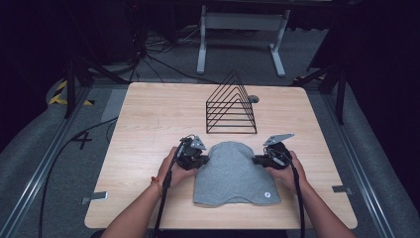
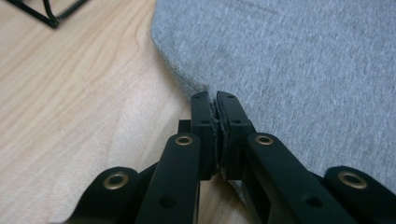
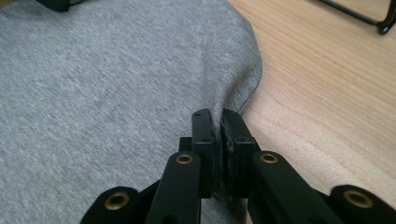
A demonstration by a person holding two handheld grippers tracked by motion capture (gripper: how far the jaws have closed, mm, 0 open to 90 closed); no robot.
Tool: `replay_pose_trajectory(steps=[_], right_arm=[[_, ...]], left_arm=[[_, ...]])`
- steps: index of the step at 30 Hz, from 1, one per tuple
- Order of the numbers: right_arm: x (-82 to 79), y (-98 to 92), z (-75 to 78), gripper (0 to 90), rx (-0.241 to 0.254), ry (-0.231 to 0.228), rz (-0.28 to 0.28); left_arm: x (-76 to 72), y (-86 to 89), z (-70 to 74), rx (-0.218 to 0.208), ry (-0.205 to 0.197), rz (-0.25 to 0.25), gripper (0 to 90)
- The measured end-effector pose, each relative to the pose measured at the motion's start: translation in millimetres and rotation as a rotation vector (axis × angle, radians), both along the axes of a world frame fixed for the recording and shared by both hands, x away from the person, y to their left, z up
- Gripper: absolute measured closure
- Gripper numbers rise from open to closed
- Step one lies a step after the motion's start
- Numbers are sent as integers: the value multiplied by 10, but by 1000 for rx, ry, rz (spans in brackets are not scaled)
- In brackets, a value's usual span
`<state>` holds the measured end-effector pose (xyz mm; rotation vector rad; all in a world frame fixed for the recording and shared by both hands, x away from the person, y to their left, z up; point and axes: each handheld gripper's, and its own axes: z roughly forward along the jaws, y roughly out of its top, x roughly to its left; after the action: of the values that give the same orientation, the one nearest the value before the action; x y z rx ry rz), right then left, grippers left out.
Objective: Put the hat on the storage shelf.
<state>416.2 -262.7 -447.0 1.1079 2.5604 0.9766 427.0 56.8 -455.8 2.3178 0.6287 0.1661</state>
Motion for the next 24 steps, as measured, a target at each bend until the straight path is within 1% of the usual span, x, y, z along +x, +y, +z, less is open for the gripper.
replay_pose_trajectory(steps=[1, 3, 4, 6, 7, 9, 10, 11, 12, 13, 14, 16, 17, 18, 20, 21, 22, 24], right_arm=[[-17, -10, 37, 854, 8, -16, 4], [-53, -36, 140, 854, 26, -53, 6], [-75, -44, 197, 854, 22, -78, 6], [-117, -72, 317, 854, 42, -113, 3], [-141, -90, 391, 854, 50, -134, 5], [-192, -124, 548, 854, 66, -179, 12], [-214, -145, 627, 854, 80, -195, 12], [-249, -183, 791, 854, 93, -236, 9], [-249, -183, 791, 854, 93, -236, 9], [-257, -197, 854, 854, 98, -249, 12], [-267, -210, 940, 854, 105, -264, 12], [-288, -229, 1116, 854, 107, -299, 11], [-296, -240, 1225, 854, 112, -320, 12], [-300, -245, 1290, 854, 116, -330, 13], [-300, -250, 1484, 854, 112, -370, 8], [-290, -256, 1568, 854, 120, -383, 6], [-277, -263, 1652, 854, 122, -395, 2], [-244, -263, 1790, 854, 124, -424, -4]], left_arm=[[-2, 3, 46, -13, -3, -2, 871], [-20, 0, 184, -37, -55, -1, 871], [-27, -3, 240, -41, -68, -6, 871], [-50, -12, 394, -72, -105, -12, 871], [-61, -19, 476, -79, -131, -18, 871], [-91, -34, 644, -101, -162, -29, 872], [-98, -36, 739, -98, -182, -41, 872], [-114, -46, 887, -111, -207, -49, 872], [-114, -46, 887, -111, -207, -49, 872], [-118, -50, 973, -119, -220, -51, 872], [-121, -52, 1060, -119, -238, -58, 872], [-127, -61, 1248, -132, -271, -66, 872], [-131, -66, 1307, -139, -281, -63, 872], [-133, -76, 1385, -146, -290, -65, 872], [-125, -85, 1563, -154, -321, -73, 872], [-111, -88, 1641, -158, -341, -75, 872], [-109, -93, 1695, -167, -340, -69, 872], [-65, -95, 1862, -179, -363, -64, 872]])
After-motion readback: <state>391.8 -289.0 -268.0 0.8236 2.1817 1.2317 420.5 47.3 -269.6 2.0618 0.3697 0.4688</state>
